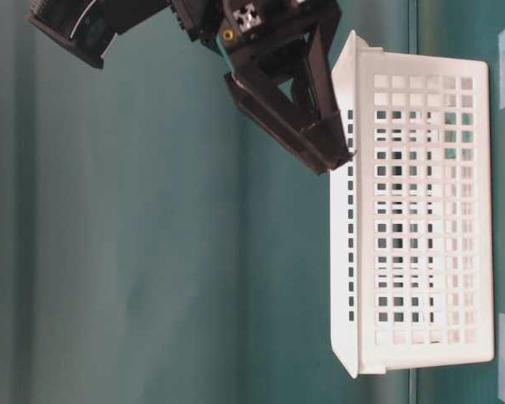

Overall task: Put the tape in the middle into the white basket.
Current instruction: 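Raise the right gripper out of the basket and pull it back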

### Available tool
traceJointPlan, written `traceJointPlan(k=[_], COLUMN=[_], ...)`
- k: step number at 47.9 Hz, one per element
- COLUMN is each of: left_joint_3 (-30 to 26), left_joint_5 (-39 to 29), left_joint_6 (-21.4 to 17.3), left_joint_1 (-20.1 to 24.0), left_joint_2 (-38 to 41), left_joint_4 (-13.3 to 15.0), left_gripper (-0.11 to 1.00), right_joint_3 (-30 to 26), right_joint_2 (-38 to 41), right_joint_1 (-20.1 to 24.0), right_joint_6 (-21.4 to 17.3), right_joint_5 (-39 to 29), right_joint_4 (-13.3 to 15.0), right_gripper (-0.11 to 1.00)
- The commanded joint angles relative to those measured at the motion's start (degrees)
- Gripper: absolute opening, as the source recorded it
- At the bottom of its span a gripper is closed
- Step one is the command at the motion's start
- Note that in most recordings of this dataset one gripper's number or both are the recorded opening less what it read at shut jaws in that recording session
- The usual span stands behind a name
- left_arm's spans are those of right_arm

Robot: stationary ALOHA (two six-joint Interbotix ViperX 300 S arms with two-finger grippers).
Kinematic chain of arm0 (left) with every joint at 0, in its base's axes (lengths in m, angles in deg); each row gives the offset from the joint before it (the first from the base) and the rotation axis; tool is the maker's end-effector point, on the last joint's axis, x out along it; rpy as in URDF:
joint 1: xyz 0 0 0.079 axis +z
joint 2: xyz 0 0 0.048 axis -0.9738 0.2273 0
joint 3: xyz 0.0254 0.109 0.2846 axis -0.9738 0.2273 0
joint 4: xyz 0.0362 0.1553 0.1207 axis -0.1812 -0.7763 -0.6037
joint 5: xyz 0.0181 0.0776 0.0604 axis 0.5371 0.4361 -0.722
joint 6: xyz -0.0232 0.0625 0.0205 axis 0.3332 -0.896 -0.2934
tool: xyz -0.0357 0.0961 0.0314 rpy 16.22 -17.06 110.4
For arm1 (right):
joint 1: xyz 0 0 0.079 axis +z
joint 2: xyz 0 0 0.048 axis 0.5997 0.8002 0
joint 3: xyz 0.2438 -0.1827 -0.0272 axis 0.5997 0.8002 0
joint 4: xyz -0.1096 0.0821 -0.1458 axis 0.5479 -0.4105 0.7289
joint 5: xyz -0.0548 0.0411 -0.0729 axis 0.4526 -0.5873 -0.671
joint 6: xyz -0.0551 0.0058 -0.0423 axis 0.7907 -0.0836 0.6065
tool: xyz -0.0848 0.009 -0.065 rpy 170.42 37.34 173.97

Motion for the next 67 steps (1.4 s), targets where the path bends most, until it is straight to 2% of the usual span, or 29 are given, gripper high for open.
traceJointPlan(k=[1,16,34,67], left_joint_3=[-0.7,-0.7,-0.88,-1.14], left_joint_5=[0.35,0.35,0.26,0.35], left_joint_6=[0.0,0.0,0.0,0.0], left_joint_1=[0.18,0.09,0.18,0.18], left_joint_2=[0.44,0.53,0.53,0.53], left_joint_4=[0.0,0.09,0.09,0.09], left_gripper=[-0.11,-0.11,-0.11,-0.11], right_joint_3=[-0.26,0.35,3.6,11.95], right_joint_2=[-1.14,-2.64,-5.98,-18.37], right_joint_1=[0.35,0.35,0.44,0.35], right_joint_6=[0.09,0.09,0.0,0.0], right_joint_5=[0.62,0.62,1.32,3.08], right_joint_4=[0.09,1.05,1.58,1.58], right_gripper=[1.0,1.0,1.0,1.0])
